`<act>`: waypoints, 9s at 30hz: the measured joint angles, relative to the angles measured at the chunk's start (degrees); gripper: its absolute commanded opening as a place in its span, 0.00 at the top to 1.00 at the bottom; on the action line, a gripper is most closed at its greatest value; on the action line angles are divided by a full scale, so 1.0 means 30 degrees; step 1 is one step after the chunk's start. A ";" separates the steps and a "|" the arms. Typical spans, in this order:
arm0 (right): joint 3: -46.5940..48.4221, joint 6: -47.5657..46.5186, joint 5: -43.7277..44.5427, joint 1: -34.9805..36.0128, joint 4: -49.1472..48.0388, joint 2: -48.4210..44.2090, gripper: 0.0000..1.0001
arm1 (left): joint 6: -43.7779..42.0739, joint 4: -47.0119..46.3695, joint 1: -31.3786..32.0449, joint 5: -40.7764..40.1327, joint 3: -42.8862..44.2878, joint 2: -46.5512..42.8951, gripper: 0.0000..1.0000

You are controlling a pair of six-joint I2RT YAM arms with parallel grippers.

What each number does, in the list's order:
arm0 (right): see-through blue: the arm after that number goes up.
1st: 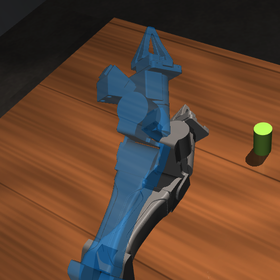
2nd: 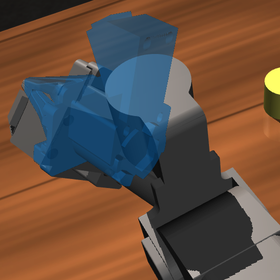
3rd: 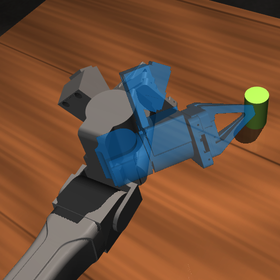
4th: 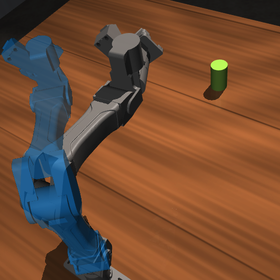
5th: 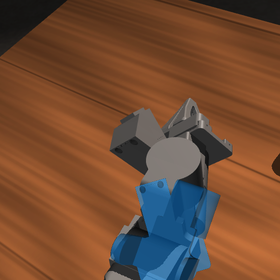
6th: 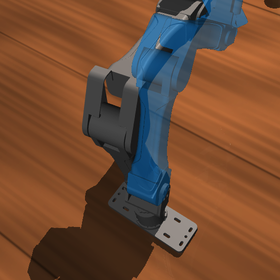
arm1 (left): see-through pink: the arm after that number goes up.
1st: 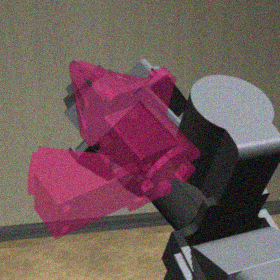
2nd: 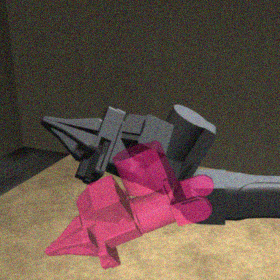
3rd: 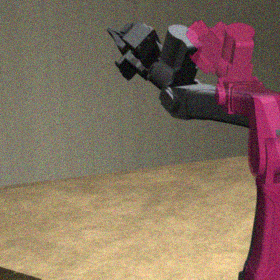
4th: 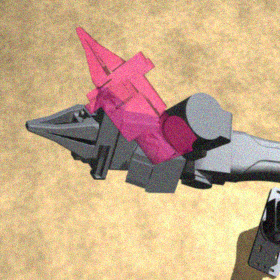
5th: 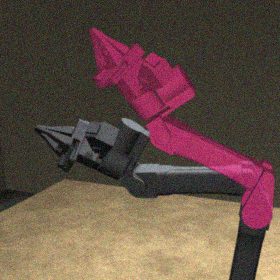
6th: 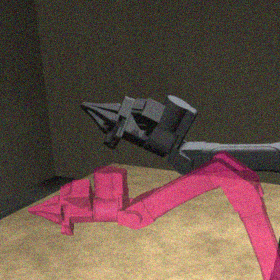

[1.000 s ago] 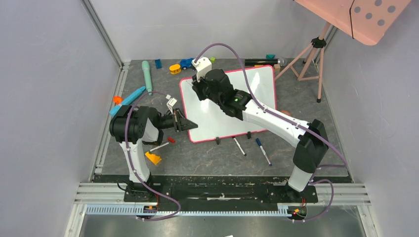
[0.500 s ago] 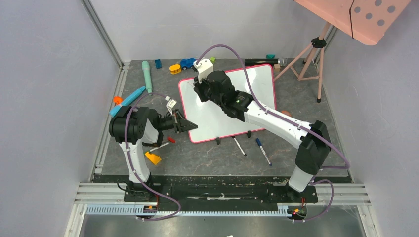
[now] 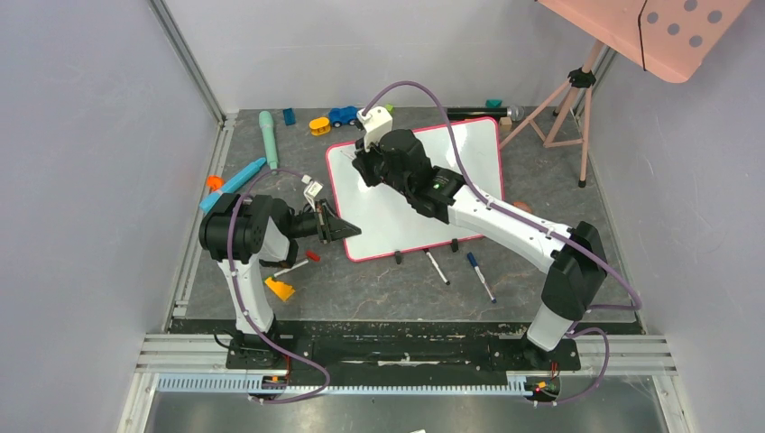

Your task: Write a sentence on the whiteboard

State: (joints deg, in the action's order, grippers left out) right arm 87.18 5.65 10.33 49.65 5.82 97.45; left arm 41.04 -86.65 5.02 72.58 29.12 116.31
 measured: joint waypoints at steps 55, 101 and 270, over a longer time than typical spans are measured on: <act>0.0466 0.0699 0.0860 0.0007 0.0044 0.1785 1.00 | 0.0007 0.0036 0.0036 0.0007 0.0022 0.0036 0.98; -0.0736 0.0211 0.0175 -0.0255 -0.0197 -0.0313 1.00 | 0.0036 0.0000 0.0036 0.0372 0.0474 0.0328 0.98; -0.0452 0.0102 0.0437 -0.0984 -0.0306 0.0896 1.00 | 0.0036 0.0015 0.0073 0.0408 0.0466 0.0357 0.98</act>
State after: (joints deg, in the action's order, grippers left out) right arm 85.82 5.96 11.64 46.70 4.91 100.14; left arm 41.15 -86.61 5.23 73.80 30.52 117.38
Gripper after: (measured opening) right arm 0.122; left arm 0.125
